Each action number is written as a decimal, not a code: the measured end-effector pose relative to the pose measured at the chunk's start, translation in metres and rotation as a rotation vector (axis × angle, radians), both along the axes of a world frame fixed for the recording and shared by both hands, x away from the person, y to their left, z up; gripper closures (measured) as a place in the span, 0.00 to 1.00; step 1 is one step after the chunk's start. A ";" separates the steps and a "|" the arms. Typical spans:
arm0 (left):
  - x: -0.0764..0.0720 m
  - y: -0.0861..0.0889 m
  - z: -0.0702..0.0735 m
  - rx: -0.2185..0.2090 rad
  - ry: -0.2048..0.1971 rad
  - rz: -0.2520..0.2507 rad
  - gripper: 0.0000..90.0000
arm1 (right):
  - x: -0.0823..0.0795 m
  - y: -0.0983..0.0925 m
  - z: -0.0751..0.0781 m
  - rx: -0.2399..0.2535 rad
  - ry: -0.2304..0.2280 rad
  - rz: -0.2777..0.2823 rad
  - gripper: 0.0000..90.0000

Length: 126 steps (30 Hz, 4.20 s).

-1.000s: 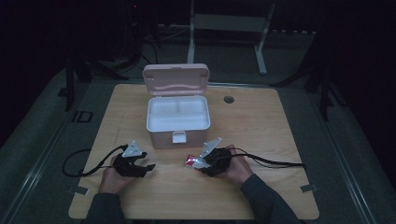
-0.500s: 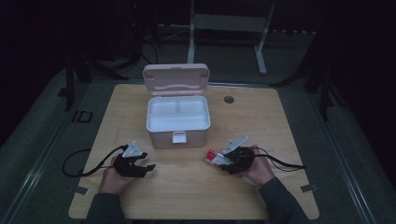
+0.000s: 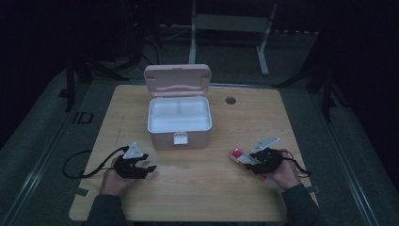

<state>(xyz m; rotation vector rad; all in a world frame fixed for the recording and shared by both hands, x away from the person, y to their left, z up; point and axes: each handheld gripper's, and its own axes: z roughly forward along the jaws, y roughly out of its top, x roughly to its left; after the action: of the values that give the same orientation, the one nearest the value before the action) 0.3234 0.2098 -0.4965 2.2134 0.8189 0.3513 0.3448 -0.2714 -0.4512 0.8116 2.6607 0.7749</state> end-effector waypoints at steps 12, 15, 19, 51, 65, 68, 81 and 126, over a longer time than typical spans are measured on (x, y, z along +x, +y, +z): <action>-0.001 0.000 0.000 -0.002 0.002 -0.007 0.47 | -0.009 -0.034 -0.008 0.007 0.024 -0.074 0.57; -0.001 0.000 0.000 0.000 0.002 -0.008 0.47 | -0.009 -0.037 -0.009 0.007 0.028 -0.082 0.57; -0.001 0.000 0.000 0.003 0.003 -0.007 0.46 | -0.010 -0.041 -0.009 0.006 0.032 -0.087 0.57; -0.003 0.001 0.004 -0.027 -0.019 0.000 0.45 | -0.008 -0.035 0.002 0.061 0.026 -0.070 0.51; 0.001 0.013 0.033 -0.111 -0.057 0.056 0.47 | 0.017 0.023 0.033 0.091 -0.068 0.029 0.51; 0.004 0.015 0.045 -0.131 -0.072 0.073 0.46 | 0.024 0.038 0.041 0.102 -0.092 0.046 0.51; 0.034 0.016 0.097 -0.153 -0.137 0.108 0.40 | 0.057 0.082 0.077 0.176 -0.164 0.046 0.46; 0.086 -0.034 0.084 -0.164 -0.008 0.120 0.39 | 0.091 0.100 0.071 0.174 -0.080 0.023 0.43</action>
<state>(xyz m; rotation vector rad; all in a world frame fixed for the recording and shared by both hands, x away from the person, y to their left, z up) 0.4094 0.1759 -0.4120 2.0153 0.9450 0.3390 0.4362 -0.1713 -0.3800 0.7748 2.5626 1.0334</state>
